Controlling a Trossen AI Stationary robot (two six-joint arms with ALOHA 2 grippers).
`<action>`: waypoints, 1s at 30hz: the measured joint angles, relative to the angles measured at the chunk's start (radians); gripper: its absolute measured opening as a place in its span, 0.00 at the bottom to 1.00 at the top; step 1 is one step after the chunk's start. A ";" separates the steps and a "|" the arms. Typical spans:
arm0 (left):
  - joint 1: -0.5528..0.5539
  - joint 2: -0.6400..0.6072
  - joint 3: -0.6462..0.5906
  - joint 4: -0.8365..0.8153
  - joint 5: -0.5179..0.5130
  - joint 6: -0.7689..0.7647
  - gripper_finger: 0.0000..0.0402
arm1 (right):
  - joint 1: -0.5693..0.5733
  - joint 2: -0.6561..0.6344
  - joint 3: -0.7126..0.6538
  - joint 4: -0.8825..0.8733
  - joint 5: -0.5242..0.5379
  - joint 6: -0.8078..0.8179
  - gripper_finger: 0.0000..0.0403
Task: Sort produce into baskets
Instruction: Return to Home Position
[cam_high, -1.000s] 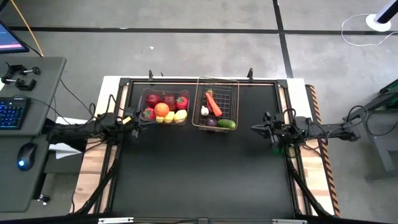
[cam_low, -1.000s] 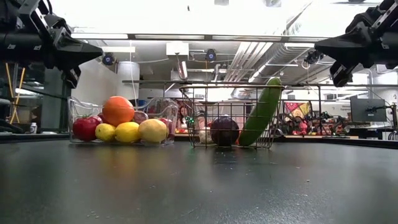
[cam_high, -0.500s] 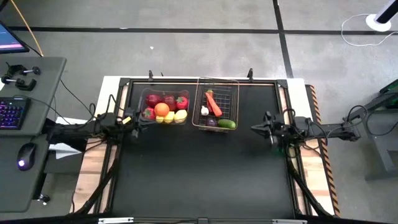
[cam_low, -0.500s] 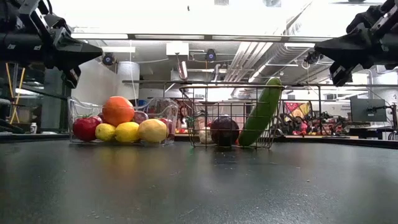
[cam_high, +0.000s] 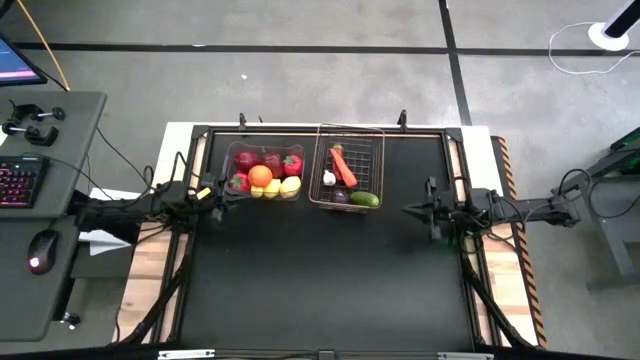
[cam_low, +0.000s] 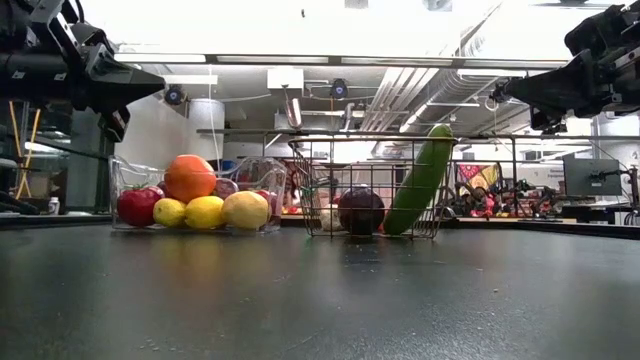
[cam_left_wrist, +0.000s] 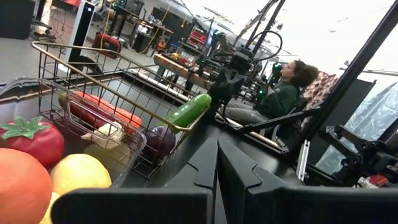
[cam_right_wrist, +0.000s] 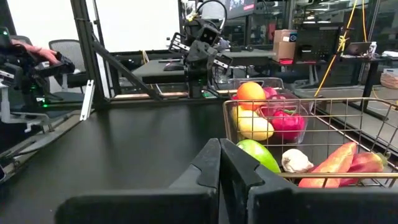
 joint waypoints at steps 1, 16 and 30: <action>0.000 0.000 0.000 0.000 0.000 0.000 0.00 | 0.000 0.000 0.000 0.000 0.000 -0.001 0.00; 0.000 0.000 0.000 -0.001 0.000 0.000 0.00 | 0.000 0.000 0.000 0.000 -0.002 0.003 0.00; -0.091 0.000 0.000 -0.006 0.040 0.455 0.00 | 0.000 0.000 0.000 -0.001 -0.002 0.003 0.00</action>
